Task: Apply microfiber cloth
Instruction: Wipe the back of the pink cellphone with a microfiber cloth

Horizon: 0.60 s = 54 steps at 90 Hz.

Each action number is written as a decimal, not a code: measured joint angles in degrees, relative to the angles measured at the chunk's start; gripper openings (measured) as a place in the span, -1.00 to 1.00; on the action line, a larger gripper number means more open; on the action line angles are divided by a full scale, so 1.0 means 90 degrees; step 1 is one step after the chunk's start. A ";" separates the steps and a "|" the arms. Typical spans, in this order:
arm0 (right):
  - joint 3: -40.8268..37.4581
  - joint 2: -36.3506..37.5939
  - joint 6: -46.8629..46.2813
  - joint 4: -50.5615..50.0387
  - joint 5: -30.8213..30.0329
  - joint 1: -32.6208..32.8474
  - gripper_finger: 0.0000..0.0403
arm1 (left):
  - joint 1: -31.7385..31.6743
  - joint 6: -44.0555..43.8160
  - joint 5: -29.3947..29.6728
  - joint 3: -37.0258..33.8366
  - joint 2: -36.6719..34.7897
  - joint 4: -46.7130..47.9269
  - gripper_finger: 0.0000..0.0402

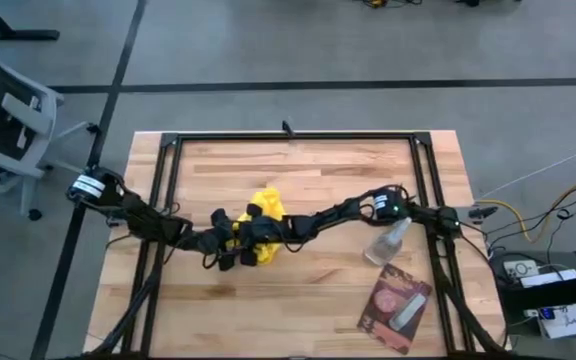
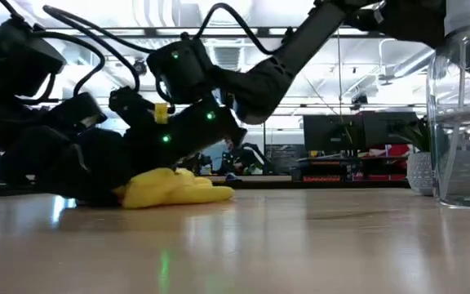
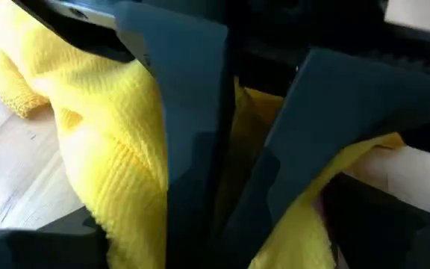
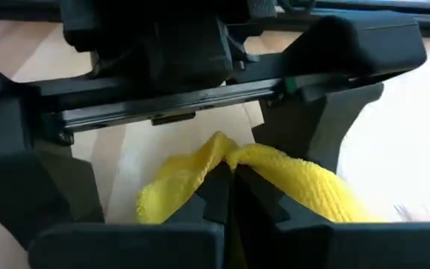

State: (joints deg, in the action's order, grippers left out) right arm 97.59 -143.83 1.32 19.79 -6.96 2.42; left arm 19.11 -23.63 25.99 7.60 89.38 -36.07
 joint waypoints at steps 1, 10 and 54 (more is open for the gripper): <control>-0.0008 0.0031 0.0007 -0.0081 -0.0028 -0.0001 -1.00 | 0.0001 -0.0002 -0.0002 -0.0004 0.0000 -0.0003 0.56; -0.0063 0.0247 0.0237 -0.0687 -0.0283 0.0001 -1.00 | 0.0001 -0.0019 -0.0024 -0.0022 0.0000 -0.0020 0.56; -0.0278 0.0536 0.0139 -0.1180 -0.1053 0.0272 -1.00 | 0.0042 -0.0003 0.0003 -0.0059 0.0000 -0.0133 0.56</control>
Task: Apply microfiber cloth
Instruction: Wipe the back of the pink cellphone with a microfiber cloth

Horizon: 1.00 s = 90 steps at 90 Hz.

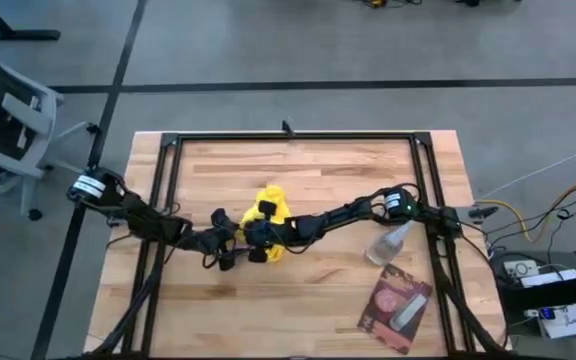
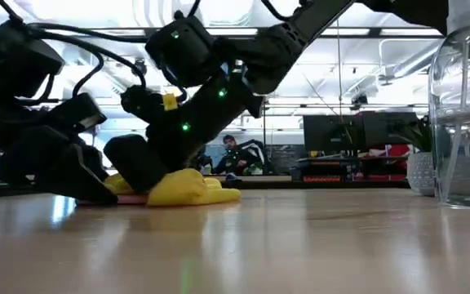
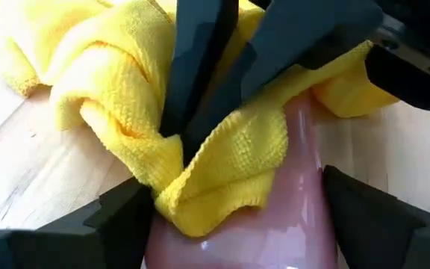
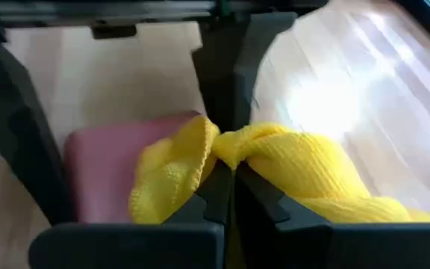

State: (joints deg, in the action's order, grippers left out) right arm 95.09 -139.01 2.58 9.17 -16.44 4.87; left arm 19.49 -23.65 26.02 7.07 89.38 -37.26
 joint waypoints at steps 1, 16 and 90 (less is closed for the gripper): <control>0.0000 -0.0026 0.0012 0.0099 0.0046 -0.0002 -1.00 | 0.0000 0.0005 0.0000 -0.0002 0.0000 -0.0008 0.56; 0.0002 -0.0306 0.0113 0.1030 0.0376 -0.0076 -1.00 | 0.0000 0.0078 -0.0009 -0.0029 0.0000 -0.0093 0.56; 0.0063 -0.0123 -0.0094 0.0180 0.3131 -0.0276 -1.00 | 0.0007 0.0224 -0.0041 -0.0036 -0.0002 -0.0176 0.56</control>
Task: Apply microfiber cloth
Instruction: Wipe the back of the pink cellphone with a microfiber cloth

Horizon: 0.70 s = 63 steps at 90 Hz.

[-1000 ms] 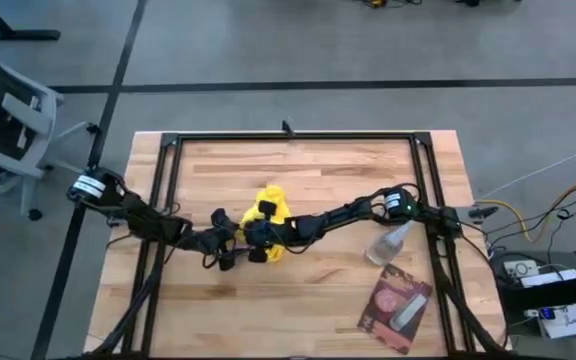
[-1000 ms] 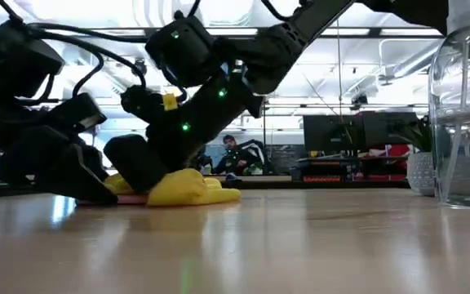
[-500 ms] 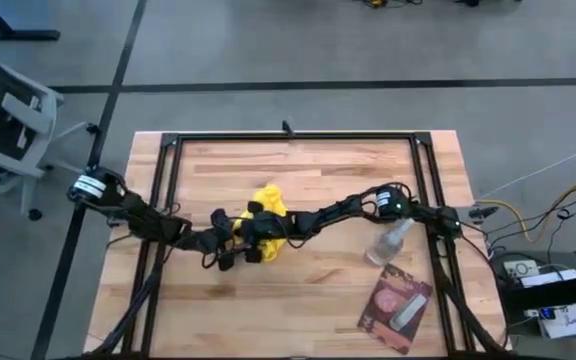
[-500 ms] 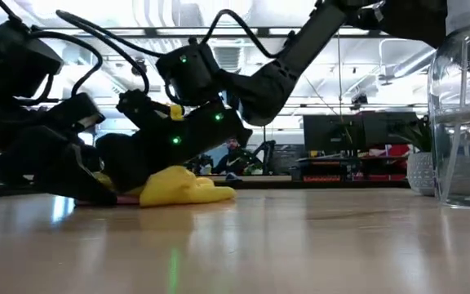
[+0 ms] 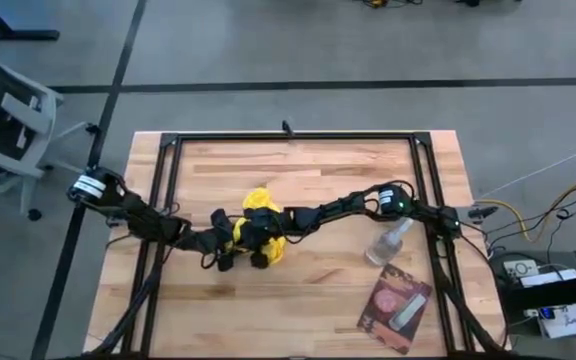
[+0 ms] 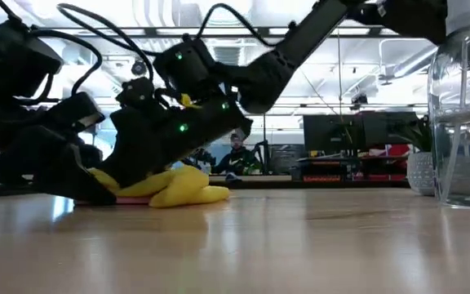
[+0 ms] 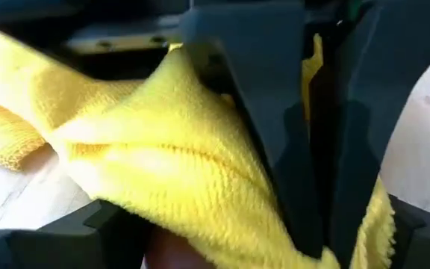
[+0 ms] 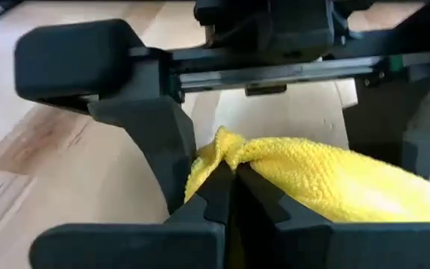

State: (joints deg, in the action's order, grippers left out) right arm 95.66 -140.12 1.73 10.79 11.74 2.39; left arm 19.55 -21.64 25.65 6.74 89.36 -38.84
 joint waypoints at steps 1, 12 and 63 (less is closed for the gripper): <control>0.0000 0.0023 0.0025 -0.0114 -0.0071 0.0015 -1.00 | 0.0000 -0.0003 0.0000 0.0000 0.0000 0.0002 0.56; -0.0005 0.0322 0.0307 -0.1053 -0.0892 0.0178 -1.00 | 0.0000 -0.0016 -0.0002 0.0002 0.0000 0.0021 0.56; -0.1093 0.0906 -0.0125 -0.1015 -0.3117 0.0389 -1.00 | 0.0017 0.0010 -0.0016 -0.0002 0.0000 -0.0012 0.56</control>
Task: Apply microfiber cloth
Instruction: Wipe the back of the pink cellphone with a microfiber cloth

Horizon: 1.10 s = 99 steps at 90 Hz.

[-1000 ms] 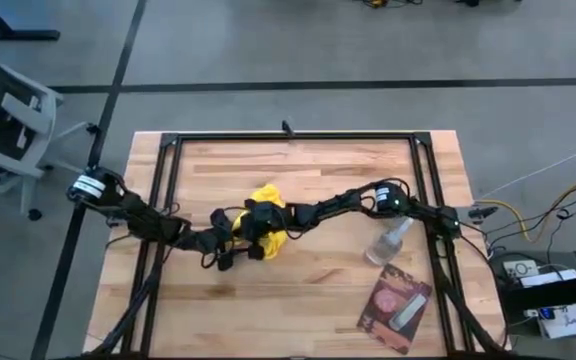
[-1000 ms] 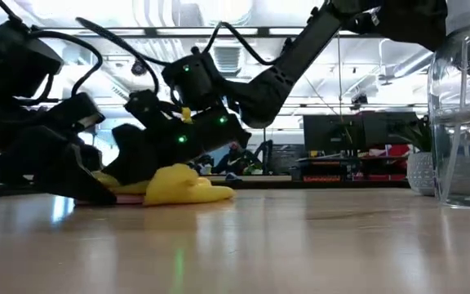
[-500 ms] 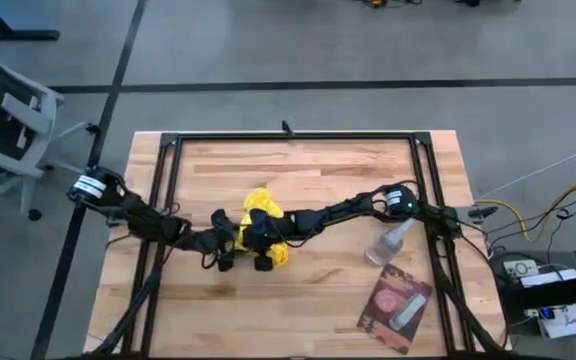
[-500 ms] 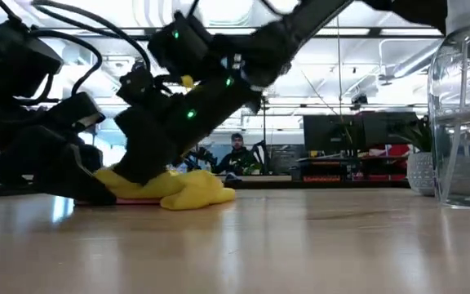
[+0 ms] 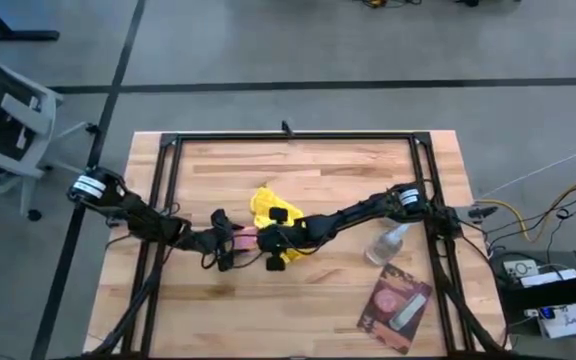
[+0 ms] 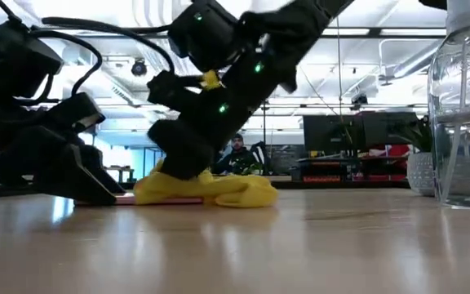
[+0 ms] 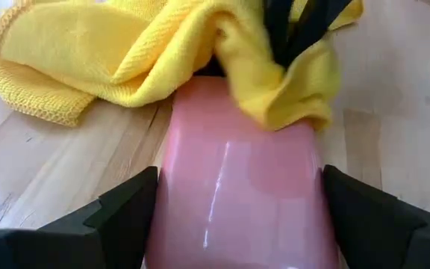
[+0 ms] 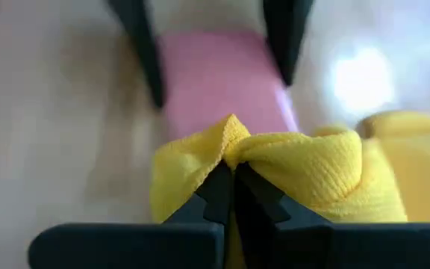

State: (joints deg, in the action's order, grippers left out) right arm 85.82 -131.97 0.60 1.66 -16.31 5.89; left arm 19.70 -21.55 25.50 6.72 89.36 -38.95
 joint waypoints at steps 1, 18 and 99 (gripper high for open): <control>-0.0016 -0.0012 0.0000 0.0138 -0.0032 -0.0008 -1.00 | 0.0000 0.0001 -0.0001 0.0000 0.0000 -0.0001 0.56; -0.0143 -0.0364 -0.0077 0.2051 0.0170 -0.0185 -1.00 | 0.0000 0.0033 0.0011 -0.0002 0.0000 -0.0015 0.56; -0.0352 0.0270 -0.1671 -0.1140 -0.2744 0.0660 -1.00 | 0.0005 -0.0028 0.0156 -0.0012 0.0002 -0.0013 0.56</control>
State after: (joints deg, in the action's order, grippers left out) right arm 82.65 -129.54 -14.44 -8.60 -41.00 11.82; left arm 19.75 -21.81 26.91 6.61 89.38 -39.07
